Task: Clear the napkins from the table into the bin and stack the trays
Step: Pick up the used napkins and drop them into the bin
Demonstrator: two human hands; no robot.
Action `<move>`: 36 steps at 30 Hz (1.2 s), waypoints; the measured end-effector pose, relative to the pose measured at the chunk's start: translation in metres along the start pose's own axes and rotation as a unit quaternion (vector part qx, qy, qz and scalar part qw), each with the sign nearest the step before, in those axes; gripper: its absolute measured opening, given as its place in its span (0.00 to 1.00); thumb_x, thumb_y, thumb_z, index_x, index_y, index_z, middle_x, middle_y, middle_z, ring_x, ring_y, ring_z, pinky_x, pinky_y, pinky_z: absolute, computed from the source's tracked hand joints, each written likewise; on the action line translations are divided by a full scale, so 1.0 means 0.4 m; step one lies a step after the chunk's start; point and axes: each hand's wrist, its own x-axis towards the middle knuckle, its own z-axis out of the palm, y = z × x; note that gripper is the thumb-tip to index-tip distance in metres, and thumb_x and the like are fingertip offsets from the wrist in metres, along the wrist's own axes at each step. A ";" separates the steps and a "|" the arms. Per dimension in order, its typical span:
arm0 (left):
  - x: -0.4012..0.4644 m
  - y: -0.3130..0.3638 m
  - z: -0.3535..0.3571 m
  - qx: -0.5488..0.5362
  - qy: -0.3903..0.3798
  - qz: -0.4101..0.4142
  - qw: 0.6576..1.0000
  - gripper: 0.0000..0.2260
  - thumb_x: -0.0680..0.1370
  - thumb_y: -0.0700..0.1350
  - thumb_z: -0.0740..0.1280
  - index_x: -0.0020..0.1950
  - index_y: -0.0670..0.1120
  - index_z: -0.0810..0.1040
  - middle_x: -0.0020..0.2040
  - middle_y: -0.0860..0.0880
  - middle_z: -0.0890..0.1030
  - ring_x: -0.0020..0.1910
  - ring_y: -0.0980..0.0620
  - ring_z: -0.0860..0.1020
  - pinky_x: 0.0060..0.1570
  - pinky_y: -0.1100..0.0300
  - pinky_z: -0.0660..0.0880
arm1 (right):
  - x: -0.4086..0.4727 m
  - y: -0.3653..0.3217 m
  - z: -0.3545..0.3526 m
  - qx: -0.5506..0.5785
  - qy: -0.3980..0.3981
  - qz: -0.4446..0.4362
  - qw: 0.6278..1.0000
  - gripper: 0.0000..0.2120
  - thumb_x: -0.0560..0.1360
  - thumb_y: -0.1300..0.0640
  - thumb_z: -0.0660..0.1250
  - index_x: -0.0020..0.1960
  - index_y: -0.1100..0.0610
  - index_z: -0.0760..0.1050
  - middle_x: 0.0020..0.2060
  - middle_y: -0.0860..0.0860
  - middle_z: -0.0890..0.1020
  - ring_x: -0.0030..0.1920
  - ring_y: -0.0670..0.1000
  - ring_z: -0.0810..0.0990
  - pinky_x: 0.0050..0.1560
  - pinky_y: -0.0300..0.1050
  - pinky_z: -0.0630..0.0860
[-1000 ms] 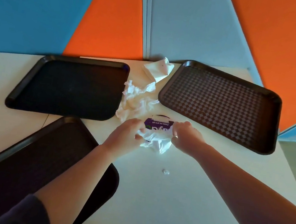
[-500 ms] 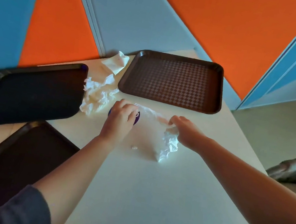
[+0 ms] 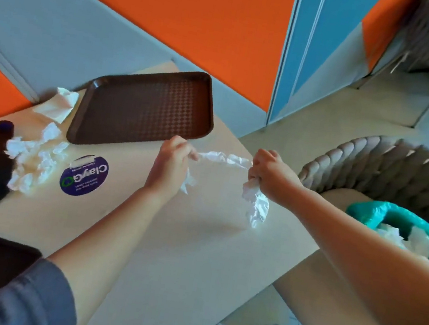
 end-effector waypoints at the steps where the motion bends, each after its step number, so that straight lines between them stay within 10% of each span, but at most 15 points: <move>1: 0.006 0.032 0.031 -0.002 -0.016 0.000 1.000 0.14 0.70 0.27 0.57 0.41 0.38 0.79 0.45 0.41 0.76 0.49 0.43 0.74 0.47 0.67 0.63 | -0.035 0.045 -0.008 0.002 0.007 0.022 1.000 0.09 0.74 0.65 0.62 0.46 0.57 0.80 0.54 0.56 0.72 0.58 0.57 0.67 0.48 0.53 0.76; 12: 0.011 0.450 0.372 -0.031 -0.095 0.079 0.992 0.02 0.73 0.34 0.67 0.42 0.37 0.79 0.46 0.38 0.76 0.49 0.41 0.75 0.44 0.69 0.62 | -0.439 0.443 -0.055 0.061 0.030 0.229 0.971 0.13 0.74 0.71 0.58 0.53 0.65 0.78 0.52 0.59 0.73 0.56 0.59 0.72 0.46 0.39 0.63; 24: -0.039 0.765 0.737 0.005 -0.264 0.166 0.950 0.13 0.76 0.35 0.58 0.57 0.36 0.75 0.57 0.41 0.72 0.57 0.44 0.72 0.62 0.55 0.70 | -0.716 0.715 -0.002 0.090 0.032 0.414 0.905 0.19 0.73 0.59 0.50 0.55 0.69 0.73 0.56 0.62 0.71 0.59 0.60 0.66 0.64 0.50 0.65; 29: -0.073 0.789 0.866 -0.009 -0.411 0.184 0.893 0.22 0.73 0.28 0.56 0.66 0.38 0.71 0.64 0.40 0.69 0.64 0.45 0.68 0.63 0.70 0.56 | -0.733 0.790 0.085 0.103 0.046 0.423 0.899 0.19 0.70 0.72 0.55 0.61 0.71 0.66 0.62 0.63 0.63 0.59 0.61 0.65 0.65 0.54 0.67; 36: -0.064 0.758 1.023 0.050 -0.435 0.188 0.879 0.10 0.76 0.37 0.62 0.55 0.46 0.77 0.53 0.46 0.77 0.51 0.46 0.75 0.48 0.60 0.68 | -0.713 0.891 0.243 0.158 -0.008 0.383 0.910 0.19 0.76 0.67 0.56 0.67 0.65 0.68 0.68 0.60 0.68 0.67 0.61 0.67 0.66 0.52 0.66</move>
